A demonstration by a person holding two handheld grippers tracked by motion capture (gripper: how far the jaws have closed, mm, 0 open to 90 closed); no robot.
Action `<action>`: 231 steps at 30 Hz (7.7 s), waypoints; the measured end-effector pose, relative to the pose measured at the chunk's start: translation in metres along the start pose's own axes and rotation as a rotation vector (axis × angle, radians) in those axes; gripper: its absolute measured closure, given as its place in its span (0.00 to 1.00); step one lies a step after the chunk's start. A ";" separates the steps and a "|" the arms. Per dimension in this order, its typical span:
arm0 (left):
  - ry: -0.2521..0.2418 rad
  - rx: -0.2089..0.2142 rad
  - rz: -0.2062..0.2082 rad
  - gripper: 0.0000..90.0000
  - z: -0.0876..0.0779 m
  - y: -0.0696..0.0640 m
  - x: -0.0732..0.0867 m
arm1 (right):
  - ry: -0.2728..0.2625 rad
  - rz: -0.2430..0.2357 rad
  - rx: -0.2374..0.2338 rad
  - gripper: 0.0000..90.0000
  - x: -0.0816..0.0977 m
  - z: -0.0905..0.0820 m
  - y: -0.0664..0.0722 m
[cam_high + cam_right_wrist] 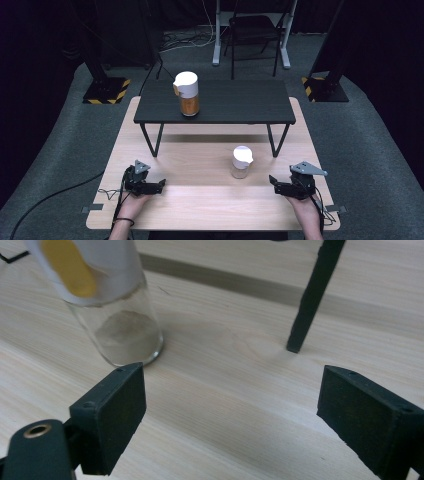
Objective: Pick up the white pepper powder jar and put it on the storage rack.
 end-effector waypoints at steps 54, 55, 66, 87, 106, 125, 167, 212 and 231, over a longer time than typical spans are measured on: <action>0.003 -0.002 0.001 0.00 0.000 -0.001 -0.001 | -0.081 -0.075 -0.128 0.13 -0.030 0.026 0.040; 0.003 -0.002 0.001 0.00 0.000 -0.001 -0.001 | -0.078 -0.076 -0.129 0.13 -0.030 0.028 0.040; 0.003 -0.001 0.001 0.00 0.000 0.000 -0.001 | -0.072 -0.083 -0.146 0.14 -0.035 0.043 0.045; 0.002 0.001 0.001 0.00 0.000 -0.001 -0.001 | -0.047 -0.075 -0.177 0.21 -0.045 0.073 0.050; 0.002 0.002 0.003 0.00 0.001 -0.001 -0.001 | -0.019 -0.094 -0.154 0.33 -0.054 0.084 0.056; 0.003 0.001 0.004 0.00 0.001 -0.001 -0.001 | -0.017 -0.109 -0.167 0.33 -0.067 0.046 0.047; 0.003 0.000 0.003 0.00 0.001 -0.002 -0.002 | -0.069 -0.150 -0.141 0.34 -0.140 -0.019 0.033; 0.003 0.001 0.004 0.00 0.001 -0.002 -0.002 | -0.138 -0.160 -0.122 0.34 -0.227 -0.024 0.032; 0.003 0.002 0.004 0.00 0.001 -0.002 -0.002 | -0.127 -0.145 -0.099 0.34 -0.251 0.008 0.033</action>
Point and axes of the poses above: each handheld gripper's, and its own axes: z roughly forward along the jaws, x roughly out of its underside, y roughly to its left, the point moved 2 cm from there along z, roughly forward along the jaws, and after that the axes turned 3 degrees about x, right-handed, at the moved point
